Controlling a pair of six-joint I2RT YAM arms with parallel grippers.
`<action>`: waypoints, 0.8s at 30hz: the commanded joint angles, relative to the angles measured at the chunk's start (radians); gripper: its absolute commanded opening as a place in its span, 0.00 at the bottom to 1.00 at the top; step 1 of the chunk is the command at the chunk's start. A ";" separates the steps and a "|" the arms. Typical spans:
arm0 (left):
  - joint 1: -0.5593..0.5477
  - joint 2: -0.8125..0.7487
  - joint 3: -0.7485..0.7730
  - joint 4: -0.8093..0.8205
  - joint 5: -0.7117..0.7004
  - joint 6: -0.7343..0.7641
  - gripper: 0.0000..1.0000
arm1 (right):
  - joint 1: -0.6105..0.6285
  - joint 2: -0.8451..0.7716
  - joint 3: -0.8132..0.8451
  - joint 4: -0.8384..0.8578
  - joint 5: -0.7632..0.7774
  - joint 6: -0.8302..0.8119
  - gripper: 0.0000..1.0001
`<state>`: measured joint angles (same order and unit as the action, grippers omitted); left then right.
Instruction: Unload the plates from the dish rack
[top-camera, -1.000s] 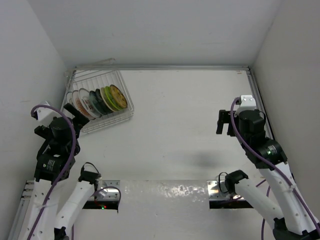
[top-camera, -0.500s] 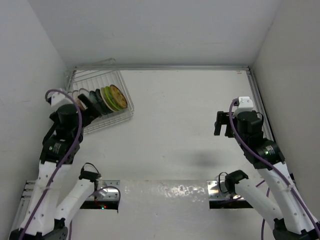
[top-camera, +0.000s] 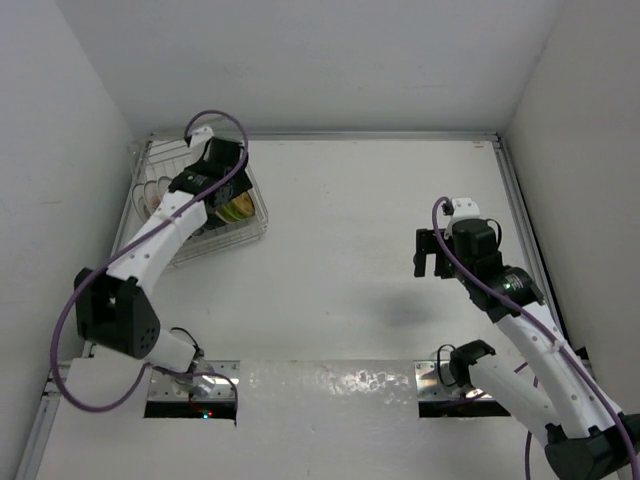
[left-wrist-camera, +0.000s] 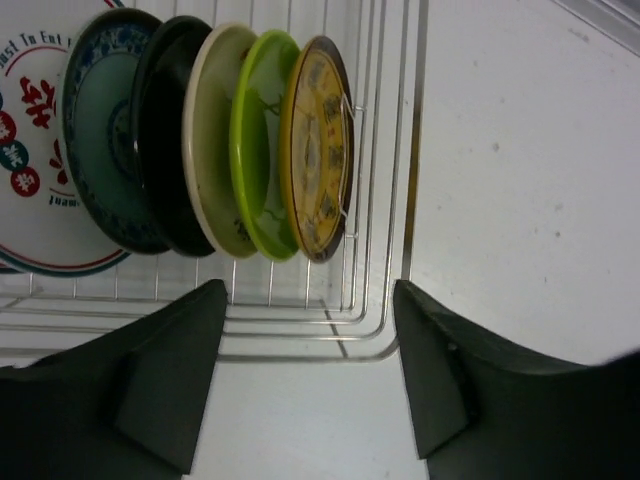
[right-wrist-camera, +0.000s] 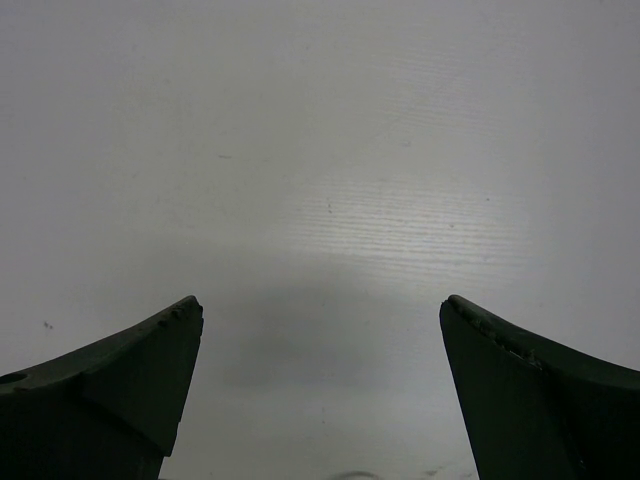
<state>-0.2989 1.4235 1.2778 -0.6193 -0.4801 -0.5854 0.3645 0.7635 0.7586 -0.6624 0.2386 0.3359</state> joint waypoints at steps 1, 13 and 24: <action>0.015 0.084 0.119 0.029 -0.086 -0.005 0.58 | 0.007 0.002 -0.021 0.047 -0.044 0.008 0.99; 0.035 0.321 0.229 0.013 -0.123 -0.021 0.45 | 0.005 -0.004 -0.058 0.055 -0.054 -0.008 0.99; 0.041 0.400 0.213 0.035 -0.140 -0.022 0.33 | 0.007 0.017 -0.068 0.078 -0.078 -0.001 0.99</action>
<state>-0.2726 1.7958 1.4685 -0.6205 -0.6067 -0.5995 0.3645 0.7799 0.6983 -0.6277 0.1749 0.3359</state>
